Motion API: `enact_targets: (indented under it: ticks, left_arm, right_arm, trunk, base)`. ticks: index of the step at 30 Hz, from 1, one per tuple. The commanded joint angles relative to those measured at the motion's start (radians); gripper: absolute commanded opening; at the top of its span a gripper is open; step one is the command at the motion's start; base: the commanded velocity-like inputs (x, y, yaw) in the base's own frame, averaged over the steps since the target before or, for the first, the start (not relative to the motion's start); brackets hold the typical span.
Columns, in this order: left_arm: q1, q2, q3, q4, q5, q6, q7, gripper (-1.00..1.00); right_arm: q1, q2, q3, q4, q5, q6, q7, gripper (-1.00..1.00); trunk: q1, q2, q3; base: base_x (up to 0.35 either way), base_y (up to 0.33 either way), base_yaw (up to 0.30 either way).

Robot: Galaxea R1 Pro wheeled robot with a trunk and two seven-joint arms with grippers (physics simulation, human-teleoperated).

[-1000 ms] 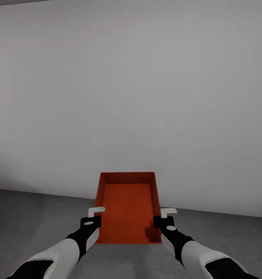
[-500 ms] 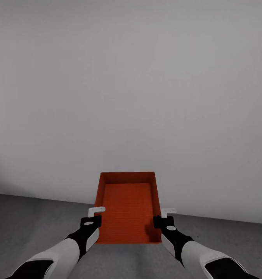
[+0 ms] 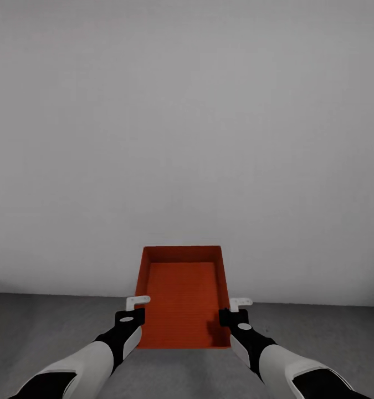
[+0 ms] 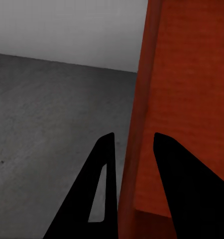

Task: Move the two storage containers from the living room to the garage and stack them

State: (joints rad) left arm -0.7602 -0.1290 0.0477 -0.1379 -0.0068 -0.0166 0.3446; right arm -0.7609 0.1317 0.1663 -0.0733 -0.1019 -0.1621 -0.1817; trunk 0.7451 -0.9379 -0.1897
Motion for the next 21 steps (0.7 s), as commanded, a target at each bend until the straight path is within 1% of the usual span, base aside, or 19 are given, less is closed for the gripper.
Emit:
enact_targets:
  ticks: [1,6,21]
  left_arm:
    - [0.0,0.039,0.014,0.003,0.007,-0.002,0.005,-1.0]
    - [0.001,0.039,0.014,0.003,0.007,-0.002,0.005,-1.0]
    - [0.0,0.038,0.014,0.003,0.007,-0.002,0.005,-1.0]
  right_arm:
    - [-0.002,-0.009,-0.064,-0.006,-0.004,-0.03,-0.02,-1.0]
    - [-0.002,-0.009,-0.064,-0.006,-0.004,-0.03,-0.019,-1.0]
    - [-0.002,-0.01,-0.065,-0.006,-0.004,-0.029,-0.019,-1.0]
  trunk:
    - [0.0,-0.001,-0.001]
    - [0.0,-0.001,-0.001]
    - [0.0,-0.001,-0.001]
  base:
    - [0.0,0.0,-0.227]
    - [0.0,0.0,-0.094]
    - [0.0,0.0,-0.005]
